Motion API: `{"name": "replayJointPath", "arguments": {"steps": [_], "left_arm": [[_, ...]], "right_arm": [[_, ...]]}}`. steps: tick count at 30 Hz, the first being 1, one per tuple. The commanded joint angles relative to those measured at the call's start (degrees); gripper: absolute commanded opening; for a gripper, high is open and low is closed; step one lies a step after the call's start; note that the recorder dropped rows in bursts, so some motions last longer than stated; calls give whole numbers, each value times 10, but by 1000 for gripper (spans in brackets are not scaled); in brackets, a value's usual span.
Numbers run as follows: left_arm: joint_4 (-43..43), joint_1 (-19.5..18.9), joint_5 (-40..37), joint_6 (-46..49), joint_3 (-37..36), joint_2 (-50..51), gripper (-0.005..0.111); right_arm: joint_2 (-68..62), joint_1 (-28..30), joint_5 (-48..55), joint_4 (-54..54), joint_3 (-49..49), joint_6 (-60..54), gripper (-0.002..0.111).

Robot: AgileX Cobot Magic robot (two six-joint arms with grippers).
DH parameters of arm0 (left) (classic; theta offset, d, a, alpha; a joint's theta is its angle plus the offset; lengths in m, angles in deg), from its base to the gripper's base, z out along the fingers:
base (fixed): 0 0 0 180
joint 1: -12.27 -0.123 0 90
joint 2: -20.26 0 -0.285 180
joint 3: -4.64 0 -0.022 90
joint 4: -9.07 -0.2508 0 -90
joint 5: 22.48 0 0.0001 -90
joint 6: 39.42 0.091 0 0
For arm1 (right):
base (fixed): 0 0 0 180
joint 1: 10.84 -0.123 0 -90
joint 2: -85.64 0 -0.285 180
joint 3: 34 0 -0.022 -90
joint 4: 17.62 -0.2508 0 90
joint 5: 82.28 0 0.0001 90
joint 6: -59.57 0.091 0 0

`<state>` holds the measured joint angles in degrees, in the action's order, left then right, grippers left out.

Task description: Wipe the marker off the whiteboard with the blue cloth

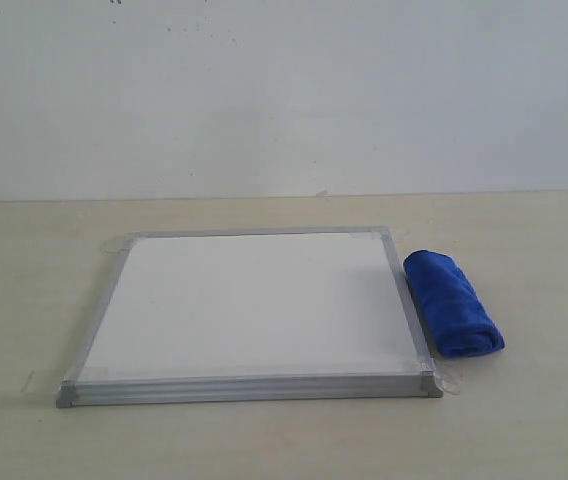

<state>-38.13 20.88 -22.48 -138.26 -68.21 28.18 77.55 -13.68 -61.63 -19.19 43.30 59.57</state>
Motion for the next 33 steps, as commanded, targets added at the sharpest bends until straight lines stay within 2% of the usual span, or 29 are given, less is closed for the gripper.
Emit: {"name": "replayJointPath", "arguments": {"steps": [1,3,5,8,15,17,20,29,33], "left_arm": [[28,-2,15,63,-19,-1,4],[105,-2,9,195,-29,-1,4],[210,-2,0,370,-40,-1,4],[313,-2,-4,600,-44,-1,4],[461,-2,-80,940,-44,-1,4],[485,-2,-111,980,-44,-1,4],[487,-2,-156,985,-44,-1,4],[487,-2,-196,985,-44,-1,4],[492,-32,-196,985,-44,-1,4]], "right_arm": [[3,3,-2,4,-1,0,1],[3,3,-2,4,-1,0,1],[3,3,-2,4,-1,0,1],[3,3,-2,4,-1,0,1],[3,3,-2,4,-1,0,1],[3,3,-2,4,-1,0,1],[3,3,-2,4,-1,0,1],[3,3,-2,4,-1,0,1],[3,3,-2,4,-1,0,1]]}}
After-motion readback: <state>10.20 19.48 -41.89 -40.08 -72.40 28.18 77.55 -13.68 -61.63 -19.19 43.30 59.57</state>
